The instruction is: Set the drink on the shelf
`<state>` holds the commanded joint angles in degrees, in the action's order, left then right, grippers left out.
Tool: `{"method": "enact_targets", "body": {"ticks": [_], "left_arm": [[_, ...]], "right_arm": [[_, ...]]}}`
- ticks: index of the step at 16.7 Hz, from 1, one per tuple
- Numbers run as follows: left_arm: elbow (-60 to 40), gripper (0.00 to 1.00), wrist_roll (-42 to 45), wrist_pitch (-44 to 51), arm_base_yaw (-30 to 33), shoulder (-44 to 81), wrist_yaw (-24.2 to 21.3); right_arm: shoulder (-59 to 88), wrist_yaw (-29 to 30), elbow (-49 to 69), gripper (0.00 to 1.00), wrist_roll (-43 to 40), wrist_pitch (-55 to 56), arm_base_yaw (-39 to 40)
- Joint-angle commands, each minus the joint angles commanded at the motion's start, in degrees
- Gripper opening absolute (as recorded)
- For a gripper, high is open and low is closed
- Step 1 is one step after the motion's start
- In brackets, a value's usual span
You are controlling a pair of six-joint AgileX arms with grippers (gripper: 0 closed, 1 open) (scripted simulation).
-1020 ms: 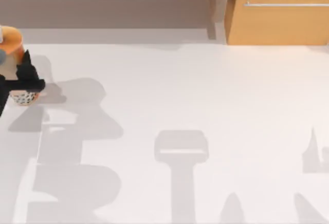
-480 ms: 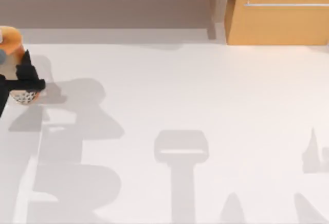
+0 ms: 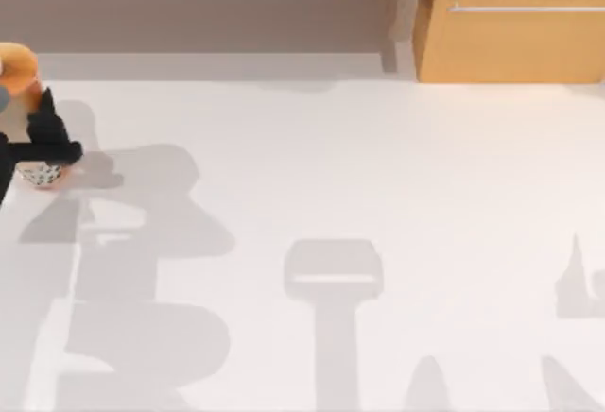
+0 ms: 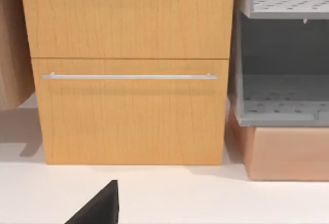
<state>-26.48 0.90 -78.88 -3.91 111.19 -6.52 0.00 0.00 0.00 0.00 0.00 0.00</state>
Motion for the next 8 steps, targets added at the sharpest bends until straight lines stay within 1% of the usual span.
{"method": "enact_targets", "body": {"ticks": [6,8], "left_arm": [[-0.01,0.0,0.09,0.65,0.0,-0.56,0.03],[-1.65,0.0,0.03,0.66,0.6,-2.11,0.3]], "right_arm": [[0.0,0.0,0.0,1.0,0.0,0.0,0.0],[0.0,0.0,0.0,1.0,0.0,0.0,0.0]]}}
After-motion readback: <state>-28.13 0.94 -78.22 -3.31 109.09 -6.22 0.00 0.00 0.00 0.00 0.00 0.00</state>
